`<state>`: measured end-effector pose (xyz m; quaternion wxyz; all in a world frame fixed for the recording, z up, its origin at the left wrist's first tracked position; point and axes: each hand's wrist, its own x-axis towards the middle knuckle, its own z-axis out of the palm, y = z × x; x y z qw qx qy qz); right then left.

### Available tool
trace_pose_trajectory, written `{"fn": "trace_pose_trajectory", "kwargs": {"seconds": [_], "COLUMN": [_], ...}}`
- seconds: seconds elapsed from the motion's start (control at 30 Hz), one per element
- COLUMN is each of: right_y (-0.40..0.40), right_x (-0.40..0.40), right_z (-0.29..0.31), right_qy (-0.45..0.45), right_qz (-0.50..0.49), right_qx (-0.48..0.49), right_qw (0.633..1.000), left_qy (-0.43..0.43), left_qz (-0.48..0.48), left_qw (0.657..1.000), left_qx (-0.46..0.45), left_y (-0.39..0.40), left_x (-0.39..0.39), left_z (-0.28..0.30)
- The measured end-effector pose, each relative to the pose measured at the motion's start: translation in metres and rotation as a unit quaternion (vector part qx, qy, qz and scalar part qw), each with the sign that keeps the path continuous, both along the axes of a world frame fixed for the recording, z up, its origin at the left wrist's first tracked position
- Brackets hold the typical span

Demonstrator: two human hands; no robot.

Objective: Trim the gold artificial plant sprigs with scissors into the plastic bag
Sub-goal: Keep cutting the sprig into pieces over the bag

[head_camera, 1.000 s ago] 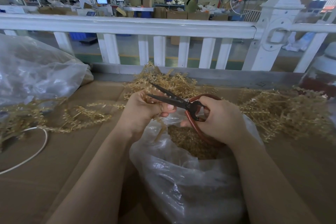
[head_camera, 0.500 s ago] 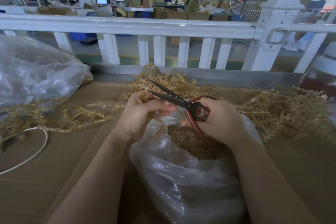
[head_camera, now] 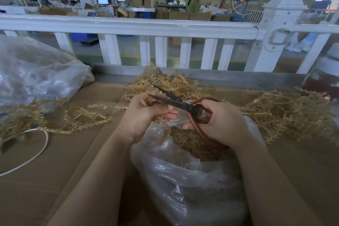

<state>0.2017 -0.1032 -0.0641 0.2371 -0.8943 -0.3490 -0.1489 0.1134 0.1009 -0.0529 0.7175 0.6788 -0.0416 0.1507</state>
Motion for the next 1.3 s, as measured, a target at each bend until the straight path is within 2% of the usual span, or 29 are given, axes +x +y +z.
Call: {"fn": "trace_pose_trajectory", "kwargs": {"seconds": [0.13, 0.6, 0.8, 1.0, 1.3], "right_y": [0.0004, 0.0012, 0.0013, -0.0011, -0.001], "right_x": [-0.0025, -0.0012, -0.0016, -0.0001, 0.0013], "right_z": [0.0029, 0.0018, 0.0014, 0.0015, -0.0005], "right_qy": [-0.008, 0.015, 0.012, 0.019, 0.023], "right_qz": [0.006, 0.012, -0.005, -0.02, -0.024], "right_qx": [0.008, 0.015, 0.021, 0.033, 0.047], "right_qw": [1.0, 1.0, 1.0, 0.999, 0.998], "left_qy": [-0.005, -0.01, -0.006, -0.014, -0.055], "left_qz": [0.013, 0.009, -0.008, -0.03, -0.001], "left_qw": [1.0, 0.999, 1.0, 0.994, 0.996], "left_qx": [0.028, 0.035, 0.015, -0.1, -0.072], "left_y": [-0.0003, 0.0037, 0.0026, 0.0089, 0.0063], "left_x": [0.0013, 0.0035, 0.0047, 0.0052, 0.0054], "left_z": [-0.0016, -0.005, -0.0042, -0.0039, -0.0051]}}
